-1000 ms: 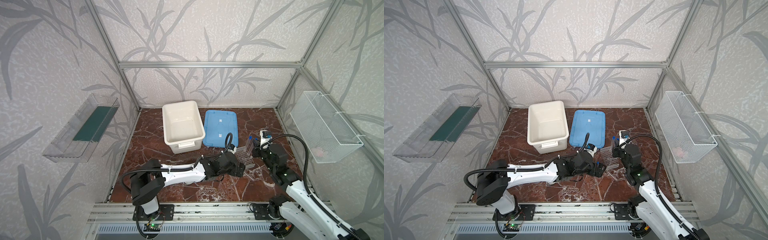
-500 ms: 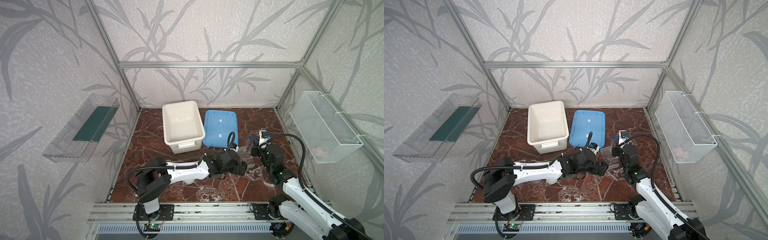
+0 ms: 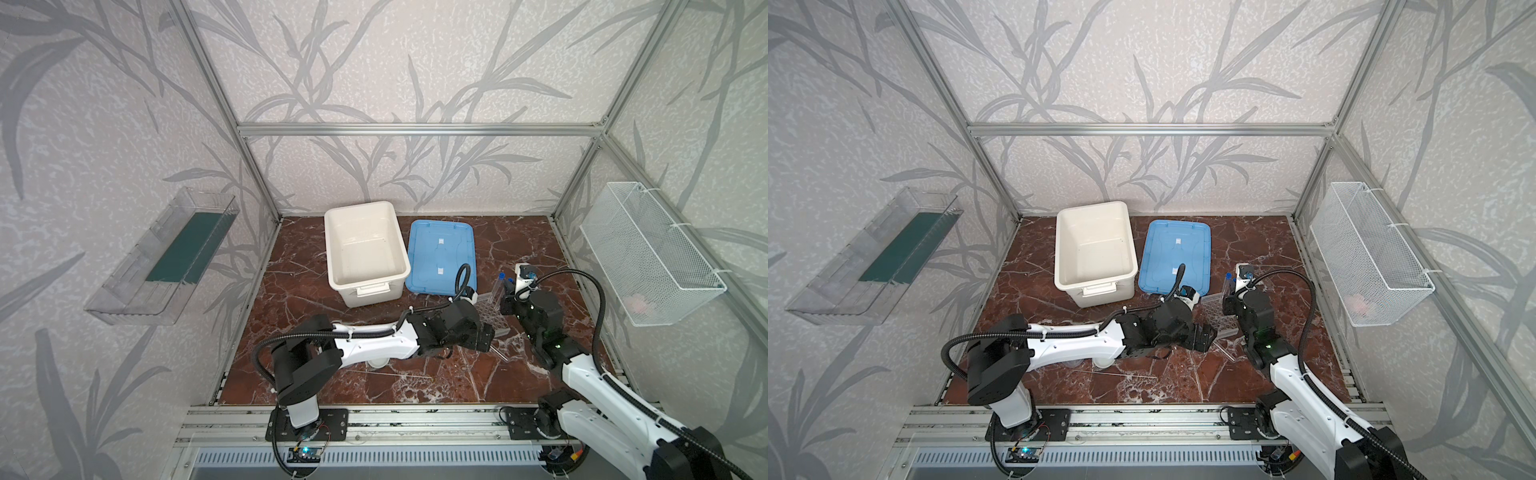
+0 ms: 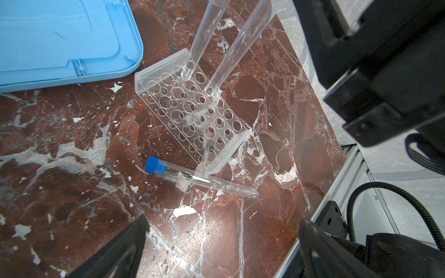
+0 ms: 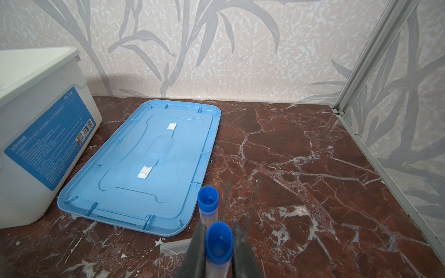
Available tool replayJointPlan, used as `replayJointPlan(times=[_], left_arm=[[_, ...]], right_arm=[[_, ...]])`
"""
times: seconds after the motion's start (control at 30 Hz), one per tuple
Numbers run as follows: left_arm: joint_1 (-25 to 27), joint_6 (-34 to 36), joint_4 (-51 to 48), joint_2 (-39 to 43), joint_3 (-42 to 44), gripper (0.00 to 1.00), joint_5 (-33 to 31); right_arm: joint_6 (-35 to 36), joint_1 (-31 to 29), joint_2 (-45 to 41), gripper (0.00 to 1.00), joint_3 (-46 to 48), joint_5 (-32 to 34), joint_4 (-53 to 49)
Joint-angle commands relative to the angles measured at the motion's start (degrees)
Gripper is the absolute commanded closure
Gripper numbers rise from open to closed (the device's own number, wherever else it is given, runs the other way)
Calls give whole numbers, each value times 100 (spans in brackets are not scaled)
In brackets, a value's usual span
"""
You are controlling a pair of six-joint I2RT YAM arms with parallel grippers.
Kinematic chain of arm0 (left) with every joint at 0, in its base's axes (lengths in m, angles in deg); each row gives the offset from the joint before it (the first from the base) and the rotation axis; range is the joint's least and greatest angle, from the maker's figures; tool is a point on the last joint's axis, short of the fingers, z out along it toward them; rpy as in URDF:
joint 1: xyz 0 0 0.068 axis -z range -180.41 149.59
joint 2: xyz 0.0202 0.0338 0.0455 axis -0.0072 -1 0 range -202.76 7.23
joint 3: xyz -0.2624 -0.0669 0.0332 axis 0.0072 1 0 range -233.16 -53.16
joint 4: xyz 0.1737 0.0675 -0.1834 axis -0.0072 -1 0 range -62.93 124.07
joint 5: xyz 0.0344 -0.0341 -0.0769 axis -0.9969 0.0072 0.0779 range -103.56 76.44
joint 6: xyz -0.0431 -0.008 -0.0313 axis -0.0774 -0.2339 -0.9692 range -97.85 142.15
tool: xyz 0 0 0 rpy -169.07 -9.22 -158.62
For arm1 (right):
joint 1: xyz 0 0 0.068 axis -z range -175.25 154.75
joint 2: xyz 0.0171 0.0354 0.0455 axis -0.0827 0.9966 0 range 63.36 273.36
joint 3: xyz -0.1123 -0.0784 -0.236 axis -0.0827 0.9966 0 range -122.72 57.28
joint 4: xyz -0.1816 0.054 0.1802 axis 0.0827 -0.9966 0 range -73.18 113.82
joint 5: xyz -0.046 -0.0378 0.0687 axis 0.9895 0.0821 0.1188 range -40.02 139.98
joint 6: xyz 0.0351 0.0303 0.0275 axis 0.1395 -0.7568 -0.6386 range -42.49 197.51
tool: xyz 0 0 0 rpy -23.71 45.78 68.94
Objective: Organize the chemistry lab equipment
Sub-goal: 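Insert the tube into the clear rack with the right gripper and open it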
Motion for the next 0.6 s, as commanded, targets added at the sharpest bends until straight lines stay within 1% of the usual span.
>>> replayJointPlan(times=[0.0,0.13,0.43,0.5,0.57], left_arm=[[-41,-55,-43,-23,19,1,-105],[-41,-70,-35,28,78,1,-165],[-52,-114,30,86,203,1,-228],[-67,-128,36,91,220,1,-217],[-77,-132,61,121,254,1,-223]], right_arm=[[-22,-6,204,85,51,198,274],[-59,-5,356,84,42,62,283],[-263,-3,251,79,10,102,3],[-290,-1,205,76,10,147,-65],[-357,-1,144,70,-16,252,-170]])
